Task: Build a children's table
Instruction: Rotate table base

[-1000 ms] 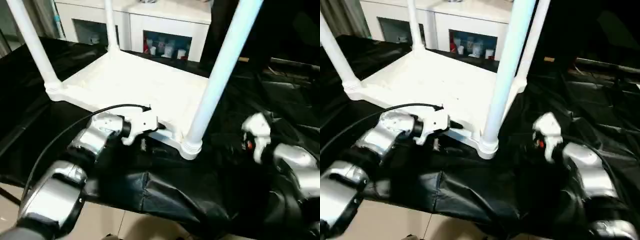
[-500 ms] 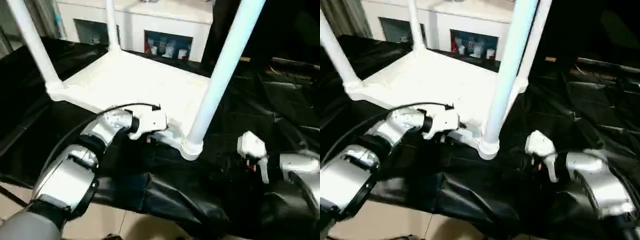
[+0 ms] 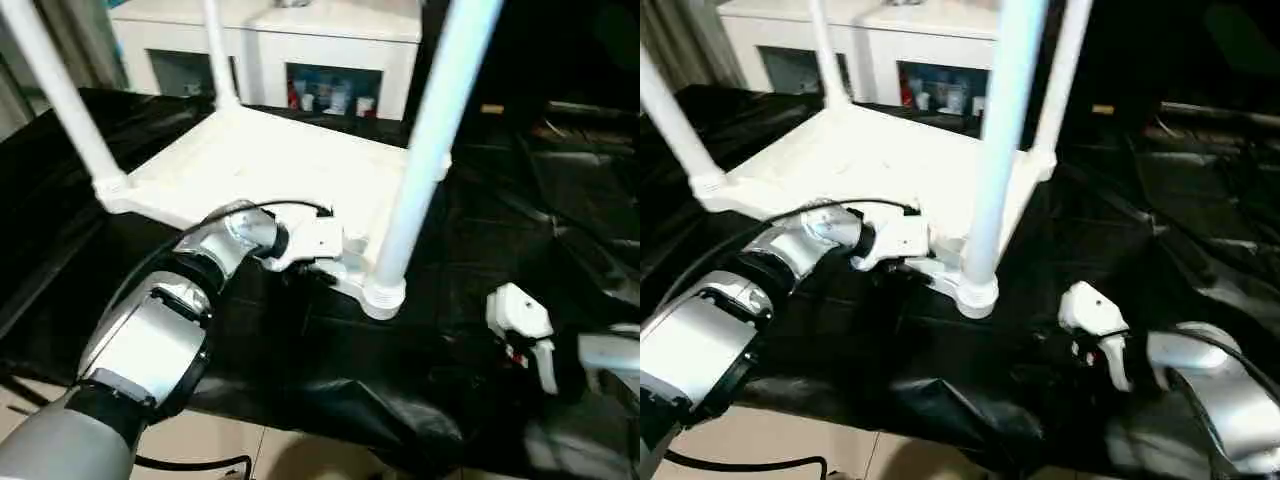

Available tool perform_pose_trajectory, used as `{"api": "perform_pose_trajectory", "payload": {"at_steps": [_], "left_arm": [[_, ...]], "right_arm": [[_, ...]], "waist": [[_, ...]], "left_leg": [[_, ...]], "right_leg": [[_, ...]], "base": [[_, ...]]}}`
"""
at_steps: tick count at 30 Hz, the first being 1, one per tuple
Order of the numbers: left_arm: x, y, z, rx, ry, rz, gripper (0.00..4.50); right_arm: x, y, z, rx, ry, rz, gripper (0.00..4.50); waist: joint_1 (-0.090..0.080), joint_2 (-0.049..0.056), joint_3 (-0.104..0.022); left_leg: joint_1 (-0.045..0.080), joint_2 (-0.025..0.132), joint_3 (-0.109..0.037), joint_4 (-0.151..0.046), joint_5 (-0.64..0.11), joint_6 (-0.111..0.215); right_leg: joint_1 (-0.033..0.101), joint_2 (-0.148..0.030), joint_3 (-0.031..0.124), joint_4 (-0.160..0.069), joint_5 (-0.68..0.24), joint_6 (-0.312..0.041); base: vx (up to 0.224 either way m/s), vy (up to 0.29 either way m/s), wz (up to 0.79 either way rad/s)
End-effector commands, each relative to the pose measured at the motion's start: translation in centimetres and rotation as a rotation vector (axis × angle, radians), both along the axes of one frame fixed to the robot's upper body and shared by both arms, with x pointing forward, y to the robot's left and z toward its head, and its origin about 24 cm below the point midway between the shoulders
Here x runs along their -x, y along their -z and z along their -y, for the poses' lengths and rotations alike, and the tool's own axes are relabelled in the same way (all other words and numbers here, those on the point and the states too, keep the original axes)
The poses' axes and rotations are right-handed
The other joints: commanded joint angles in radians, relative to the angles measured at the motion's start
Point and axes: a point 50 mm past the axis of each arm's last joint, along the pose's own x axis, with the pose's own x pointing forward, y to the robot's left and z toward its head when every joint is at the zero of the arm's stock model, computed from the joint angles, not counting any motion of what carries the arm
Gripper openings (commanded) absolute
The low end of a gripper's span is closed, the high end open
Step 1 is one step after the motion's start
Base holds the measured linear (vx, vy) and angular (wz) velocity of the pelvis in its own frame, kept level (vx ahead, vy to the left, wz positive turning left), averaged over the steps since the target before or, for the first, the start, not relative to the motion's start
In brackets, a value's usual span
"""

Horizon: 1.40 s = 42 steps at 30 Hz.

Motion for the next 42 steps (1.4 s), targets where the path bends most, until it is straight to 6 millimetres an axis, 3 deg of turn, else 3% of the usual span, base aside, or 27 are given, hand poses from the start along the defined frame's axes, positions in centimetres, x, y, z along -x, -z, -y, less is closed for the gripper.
{"api": "perform_pose_trajectory", "payload": {"at_steps": [1,2,3,4,5,11,14,15,16,18,19,21,22,24,25,26,27,28,30,31,32,34,36,37,39,40,42], "left_arm": [[-0.4,-0.5,-0.1,-0.044,-0.004,0.016,1.48],[-0.4,-0.4,-0.3,-0.06,-0.026,0.01,1.41],[-0.3,-0.3,-0.3,-0.066,-0.01,-0.021,1.35],[-0.2,-0.2,-0.3,-0.089,0.01,-0.034,1.29],[-0.1,-0.2,-0.3,-0.105,0.025,-0.041,1.21],[0.3,0.4,-0.2,-0.142,0.017,-0.119,0.58],[0.1,0.4,0.1,-0.077,-0.077,-0.167,0.5],[0.0,0.4,0.4,-0.022,-0.119,-0.196,0.38],[0.0,0.3,0.5,0.024,-0.149,-0.234,0.38],[0.1,0.3,0.4,0.064,-0.174,-0.278,0.29],[0.1,0.4,0.4,0.066,-0.175,-0.283,0.29],[0.2,0.8,-0.1,0.093,-0.212,-0.32,0.19],[0.3,0.8,-0.2,0.099,-0.22,-0.327,0.19],[0.4,1.3,-0.9,0.108,-0.235,-0.328,0.12],[0.4,1.3,-0.9,0.108,-0.235,-0.328,0.12],[0.7,1.6,-1.3,0.121,-0.238,-0.346,0.06],[0.8,1.9,-1.6,0.121,-0.229,-0.339,0.02],[1.0,2.2,-1.9,0.122,-0.236,-0.336,0.02],[1.5,3.0,-2.4,0.113,-0.223,-0.304,0.02],[1.7,3.4,-2.6,0.113,-0.214,-0.293,0.02],[2.0,3.5,-2.6,0.124,-0.177,-0.276,0.02],[2.7,3.6,-2.3,0.158,-0.088,-0.217,0.02],[3.2,3.6,-2.2,0.187,-0.033,-0.169,0.02],[3.5,3.6,-2.0,0.211,-0.013,-0.169,0.02],[3.8,3.6,-1.9,0.238,0.003,-0.175,0.02],[4.2,3.6,-1.7,0.275,0.01,-0.201,0.02],[4.7,3.6,-1.7,0.291,0.015,-0.248,0.02]], "right_arm": [[0.2,-0.8,0.2,0.004,0.016,0.024,3.79],[0.4,-0.9,0.2,0.006,0.023,0.024,3.79],[0.4,-0.9,0.3,0.01,0.027,0.025,3.79],[0.5,-0.9,0.3,0.014,0.031,0.027,3.79],[0.5,-1.0,0.3,0.016,0.035,0.028,3.79],[0.6,-1.5,0.3,0.022,0.055,0.049,3.79],[0.2,-1.7,0.5,0.026,0.07,0.075,3.79],[-0.1,-1.8,0.5,0.024,0.077,0.086,3.79],[-0.5,-1.8,0.4,0.019,0.08,0.1,3.79],[-1.0,-1.9,0.3,0.015,0.083,0.116,3.79],[-1.0,-1.9,0.2,0.013,0.084,0.117,3.79],[-1.6,-1.8,-0.3,0.0,0.08,0.121,3.79],[-1.8,-1.7,-0.4,-0.001,0.079,0.122,3.79],[-2.2,-1.3,-0.8,-0.006,0.067,0.119,3.79],[-2.2,-1.3,-0.8,-0.006,0.067,0.119,3.79],[-2.6,-1.1,-1.1,-0.007,0.064,0.121,3.79],[-2.8,-1.0,-1.2,-0.008,0.066,0.124,3.79],[-3.1,-0.9,-1.4,-0.01,0.071,0.126,3.79],[-3.8,-0.6,-1.5,-0.009,0.088,0.13,3.79],[-4.0,-0.4,-1.5,-0.001,0.101,0.136,3.79],[-4.2,-0.3,-1.5,0.001,0.109,0.137,3.79],[-4.5,0.0,-1.4,0.014,0.145,0.144,3.79],[-4.8,0.3,-1.3,0.018,0.185,0.155,3.79],[-4.8,0.3,-1.2,0.014,0.201,0.156,3.79],[-4.7,0.4,-1.2,0.006,0.206,0.153,3.79],[-4.3,0.5,-1.4,-0.014,0.177,0.137,3.79],[-3.8,0.9,-1.8,-0.019,0.125,0.12,3.79]], "waist": [[-0.008,-0.008,-0.061],[-0.01,-0.009,-0.062],[-0.017,-0.001,-0.061],[-0.019,-0.003,-0.062],[-0.022,0.004,-0.062],[-0.043,0.008,-0.067],[-0.043,-0.001,-0.071],[-0.043,0.003,-0.072],[-0.042,-0.008,-0.073],[-0.043,-0.009,-0.076],[-0.044,-0.005,-0.076],[-0.043,-0.016,-0.082],[-0.047,-0.013,-0.08],[-0.047,-0.027,-0.084],[-0.045,-0.022,-0.081],[-0.045,-0.033,-0.081],[-0.045,-0.029,-0.08],[-0.045,-0.032,-0.078],[-0.046,-0.027,-0.077],[-0.045,-0.038,-0.076],[-0.044,-0.034,-0.076],[-0.039,-0.042,-0.077],[-0.036,-0.042,-0.079],[-0.034,-0.058,-0.079],[-0.024,-0.047,-0.079],[-0.02,-0.058,-0.078],[-0.015,-0.052,-0.076]], "left_leg": [[0.008,-0.027,0.012,-0.063,-0.304,0.071],[0.007,-0.027,0.011,-0.063,-0.304,0.071],[0.006,-0.027,0.01,-0.064,-0.303,0.072],[0.006,-0.029,0.01,-0.063,-0.3,0.076],[0.005,-0.027,0.009,-0.064,-0.296,0.08],[0.002,-0.026,0.008,-0.063,-0.275,0.101],[-0.001,-0.026,0.009,-0.061,-0.241,0.114],[0.001,-0.025,0.01,-0.06,-0.233,0.117],[-0.001,-0.028,0.01,-0.058,-0.219,0.122],[-0.003,-0.028,0.01,-0.058,-0.198,0.134],[-0.005,-0.028,0.009,-0.058,-0.189,0.142],[-0.008,-0.026,0.007,-0.057,-0.162,0.159],[-0.011,-0.027,0.009,-0.056,-0.154,0.168],[-0.01,-0.026,0.01,-0.055,-0.16,0.176],[-0.008,-0.026,0.011,-0.055,-0.163,0.175],[-0.008,-0.025,0.012,-0.056,-0.168,0.174],[-0.01,-0.026,0.012,-0.057,-0.167,0.17],[-0.01,-0.027,0.013,-0.057,-0.172,0.168],[-0.004,-0.022,0.012,-0.06,-0.192,0.155],[-0.009,-0.021,0.011,-0.062,-0.192,0.149],[-0.005,-0.021,0.012,-0.063,-0.199,0.145],[-0.003,-0.02,0.013,-0.064,-0.225,0.13],[-0.001,-0.014,0.011,-0.067,-0.223,0.118],[0.001,-0.013,0.014,-0.067,-0.23,0.117],[0.005,-0.012,0.015,-0.068,-0.225,0.112],[0.004,-0.01,0.014,-0.069,-0.217,0.113],[0.006,-0.009,0.017,-0.069,-0.212,0.12]], "right_leg": [[0.053,-0.018,0.014,-0.105,-0.364,-0.175],[0.054,-0.018,0.015,-0.104,-0.359,-0.178],[0.057,-0.019,0.013,-0.104,-0.346,-0.185],[0.057,-0.019,0.013,-0.106,-0.347,-0.187],[0.057,-0.02,0.012,-0.104,-0.34,-0.198],[0.062,-0.024,0.013,-0.104,-0.306,-0.22],[0.065,-0.026,0.013,-0.1,-0.283,-0.23],[0.065,-0.028,0.014,-0.098,-0.273,-0.239],[0.067,-0.029,0.014,-0.095,-0.263,-0.247],[0.069,-0.03,0.013,-0.094,-0.245,-0.254],[0.07,-0.031,0.012,-0.092,-0.227,-0.26],[0.074,-0.035,0.011,-0.08,-0.182,-0.274],[0.073,-0.035,0.009,-0.082,-0.172,-0.278],[0.075,-0.036,0.01,-0.081,-0.165,-0.284],[0.072,-0.037,0.01,-0.084,-0.177,-0.28],[0.073,-0.037,0.01,-0.084,-0.188,-0.277],[0.072,-0.037,0.01,-0.082,-0.201,-0.274],[0.07,-0.036,0.009,-0.085,-0.215,-0.267],[0.066,-0.038,0.011,-0.087,-0.242,-0.266],[0.069,-0.038,0.01,-0.084,-0.244,-0.262],[0.066,-0.038,0.011,-0.086,-0.253,-0.258],[0.063,-0.039,0.013,-0.09,-0.293,-0.237],[0.061,-0.04,0.014,-0.085,-0.27,-0.241],[0.058,-0.039,0.015,-0.085,-0.266,-0.239],[0.055,-0.042,0.018,-0.081,-0.255,-0.24],[0.057,-0.042,0.019,-0.076,-0.232,-0.244],[0.053,-0.042,0.021,-0.074,-0.207,-0.252]], "base": [[0.0,0.0,0.0],[0.0,0.0,0.0],[0.0,0.0,0.0],[0.0,0.0,0.0],[0.0,0.0,0.0],[0.0,0.0,0.0],[0.0,0.0,0.0],[0.0,0.0,0.0],[0.0,0.0,0.0],[0.0,0.0,0.0],[0.0,0.0,0.0],[0.0,0.0,0.0],[0.0,0.0,0.0],[0.0,0.0,0.0],[0.0,0.0,0.0],[0.0,0.0,0.0],[0.0,0.0,0.0],[0.0,0.0,0.0],[0.0,0.0,0.0],[0.0,0.0,0.0],[0.0,0.0,0.0],[0.0,0.0,0.0],[0.0,0.0,0.0],[0.0,0.0,0.0],[0.0,0.0,0.0],[0.0,0.0,0.0],[0.0,0.0,0.0]]}}
